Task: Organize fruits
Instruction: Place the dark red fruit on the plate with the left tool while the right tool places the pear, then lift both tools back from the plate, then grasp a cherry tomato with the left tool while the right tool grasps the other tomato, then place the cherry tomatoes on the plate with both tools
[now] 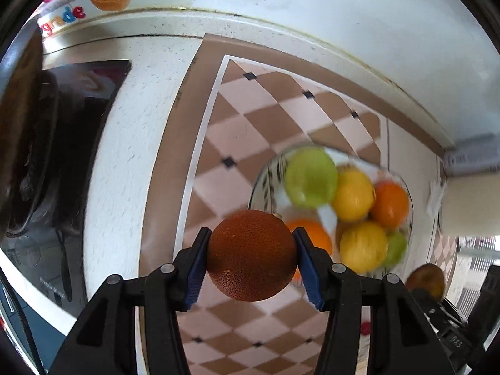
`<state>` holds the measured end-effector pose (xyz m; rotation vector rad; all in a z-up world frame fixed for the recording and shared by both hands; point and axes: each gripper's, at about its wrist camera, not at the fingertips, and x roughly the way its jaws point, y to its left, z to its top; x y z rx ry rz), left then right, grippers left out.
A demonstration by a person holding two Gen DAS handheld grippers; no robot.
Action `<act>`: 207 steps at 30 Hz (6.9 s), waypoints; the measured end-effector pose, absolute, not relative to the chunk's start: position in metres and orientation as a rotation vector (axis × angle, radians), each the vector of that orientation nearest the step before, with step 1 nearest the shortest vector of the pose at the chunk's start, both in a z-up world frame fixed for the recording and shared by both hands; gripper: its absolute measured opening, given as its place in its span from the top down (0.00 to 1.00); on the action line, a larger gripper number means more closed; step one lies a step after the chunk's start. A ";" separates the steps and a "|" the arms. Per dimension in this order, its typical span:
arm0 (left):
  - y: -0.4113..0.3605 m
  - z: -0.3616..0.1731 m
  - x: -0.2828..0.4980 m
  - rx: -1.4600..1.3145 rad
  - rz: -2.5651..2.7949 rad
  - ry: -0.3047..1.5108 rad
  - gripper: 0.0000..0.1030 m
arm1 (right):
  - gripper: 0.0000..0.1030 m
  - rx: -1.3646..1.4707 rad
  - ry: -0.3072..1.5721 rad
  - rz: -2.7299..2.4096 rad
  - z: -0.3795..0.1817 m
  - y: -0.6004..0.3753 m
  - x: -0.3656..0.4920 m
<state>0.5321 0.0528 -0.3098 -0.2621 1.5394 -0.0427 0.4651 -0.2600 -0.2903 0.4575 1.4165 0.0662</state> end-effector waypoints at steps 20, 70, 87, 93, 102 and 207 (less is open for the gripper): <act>0.041 -0.351 0.561 -0.389 -0.082 1.672 0.49 | 0.32 0.324 1.512 0.002 -0.347 -0.269 0.544; -0.009 -0.155 0.367 0.050 -0.079 1.134 0.17 | 0.08 0.087 1.123 -0.036 -0.140 -0.200 0.326; -0.002 -0.082 0.280 0.017 -0.101 0.979 0.17 | 0.08 0.119 0.942 -0.021 -0.050 -0.194 0.231; 0.001 -0.076 0.261 0.026 -0.100 0.959 0.17 | 0.08 0.126 0.926 -0.028 -0.045 -0.190 0.213; 0.005 -0.070 0.247 0.046 -0.122 0.935 0.17 | 0.08 0.194 0.911 -0.060 -0.046 -0.190 0.195; -0.031 -0.331 0.481 -0.563 0.075 1.590 0.69 | 0.54 0.279 1.416 0.360 -0.347 -0.201 0.460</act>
